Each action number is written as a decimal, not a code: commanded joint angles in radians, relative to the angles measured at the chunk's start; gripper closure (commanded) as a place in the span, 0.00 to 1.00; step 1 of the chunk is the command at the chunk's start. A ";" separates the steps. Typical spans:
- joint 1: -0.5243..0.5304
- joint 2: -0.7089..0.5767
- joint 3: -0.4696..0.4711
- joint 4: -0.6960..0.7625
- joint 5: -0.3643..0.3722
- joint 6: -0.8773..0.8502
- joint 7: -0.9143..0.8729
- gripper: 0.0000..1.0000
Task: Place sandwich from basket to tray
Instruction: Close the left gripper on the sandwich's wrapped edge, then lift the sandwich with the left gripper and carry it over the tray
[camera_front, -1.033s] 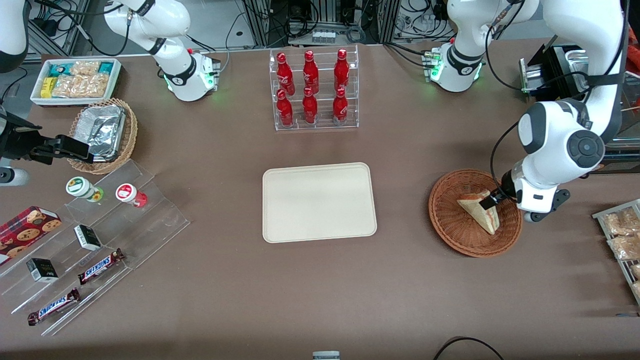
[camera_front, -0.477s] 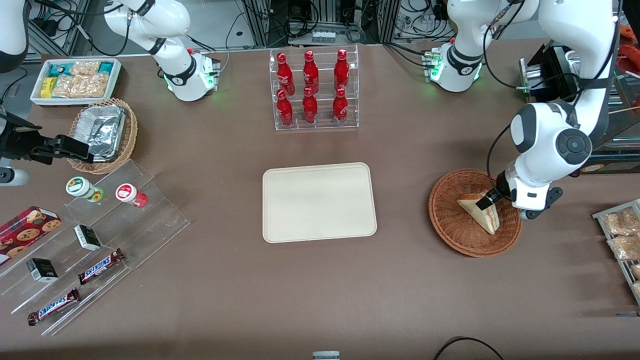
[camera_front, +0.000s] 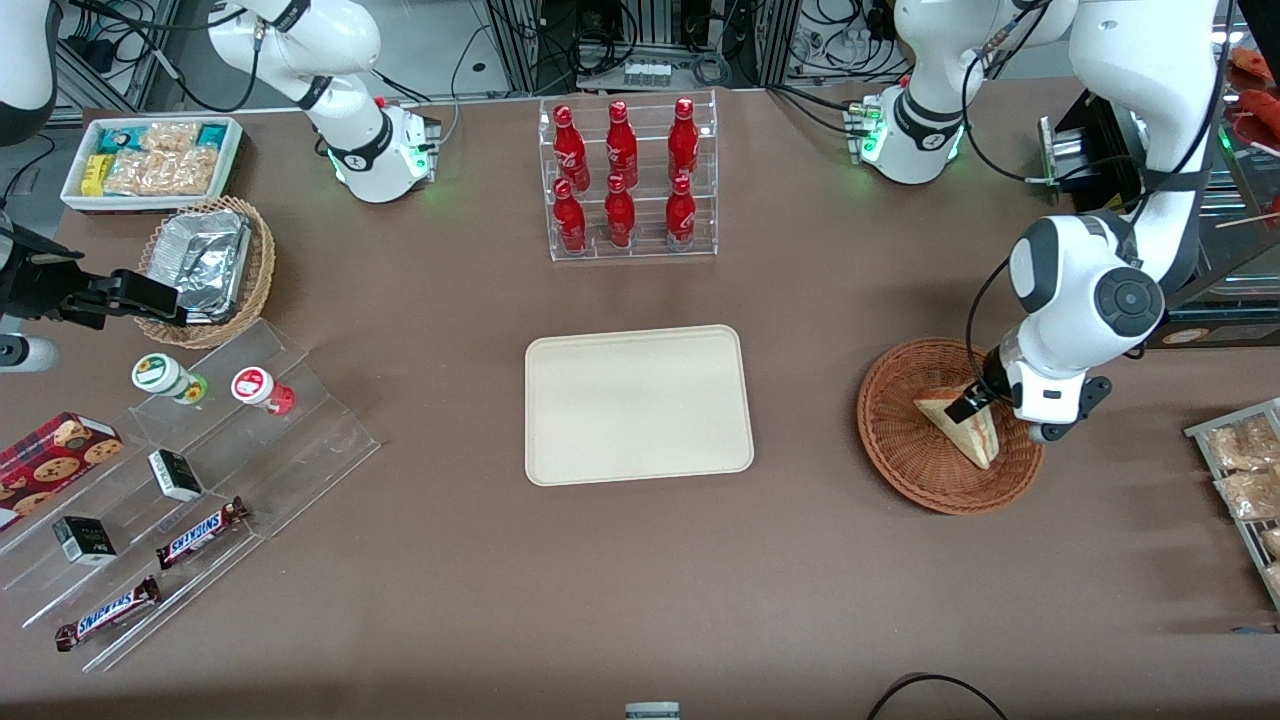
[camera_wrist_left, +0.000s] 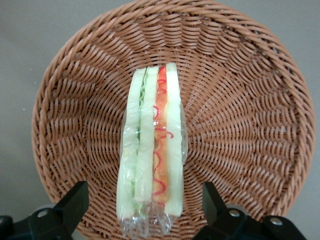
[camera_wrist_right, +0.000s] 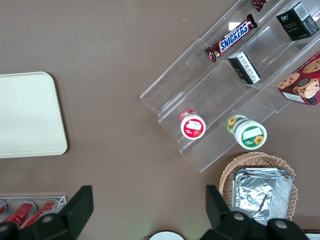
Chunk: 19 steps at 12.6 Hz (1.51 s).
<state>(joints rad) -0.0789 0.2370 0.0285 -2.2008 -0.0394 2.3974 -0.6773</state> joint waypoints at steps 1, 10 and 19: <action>-0.005 0.016 -0.001 -0.016 0.016 0.032 -0.028 0.00; -0.005 -0.014 0.001 -0.013 0.018 0.006 -0.042 1.00; -0.188 -0.056 -0.005 0.242 0.053 -0.338 -0.116 1.00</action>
<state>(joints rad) -0.2215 0.1809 0.0172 -2.0262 -0.0277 2.1378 -0.7501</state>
